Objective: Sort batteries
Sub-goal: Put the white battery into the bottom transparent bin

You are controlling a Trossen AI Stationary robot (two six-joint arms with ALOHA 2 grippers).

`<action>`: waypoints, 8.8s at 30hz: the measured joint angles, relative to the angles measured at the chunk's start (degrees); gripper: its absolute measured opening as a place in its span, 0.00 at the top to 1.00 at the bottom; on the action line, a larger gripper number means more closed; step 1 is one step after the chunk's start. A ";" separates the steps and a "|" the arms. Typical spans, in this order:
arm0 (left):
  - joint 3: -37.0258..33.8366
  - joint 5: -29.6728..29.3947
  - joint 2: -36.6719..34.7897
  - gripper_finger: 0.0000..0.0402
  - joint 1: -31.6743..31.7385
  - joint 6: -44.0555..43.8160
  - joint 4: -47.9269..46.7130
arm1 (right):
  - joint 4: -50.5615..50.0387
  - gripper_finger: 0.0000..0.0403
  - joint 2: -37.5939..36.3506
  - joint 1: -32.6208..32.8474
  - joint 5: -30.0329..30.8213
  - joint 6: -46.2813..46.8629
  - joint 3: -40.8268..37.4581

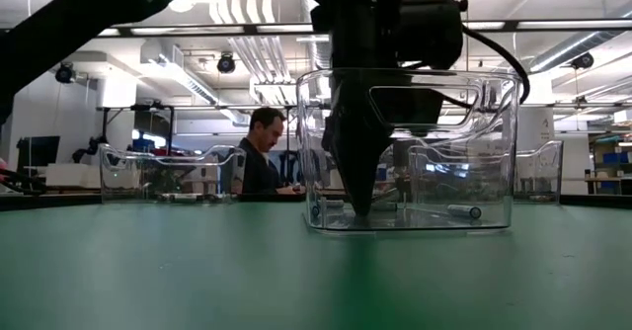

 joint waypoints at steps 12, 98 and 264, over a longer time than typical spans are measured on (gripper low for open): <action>3.64 -2.46 -0.28 0.73 0.27 -0.43 -1.79 | 0.43 0.24 0.00 2.07 -0.08 0.00 0.00; -70.03 30.01 -41.04 0.23 -53.32 -63.61 20.33 | 21.46 0.17 26.05 0.26 5.04 6.77 2.69; -26.00 1.14 -30.33 0.97 -0.26 -3.13 30.59 | -2.31 0.43 16.84 13.68 2.47 36.69 3.64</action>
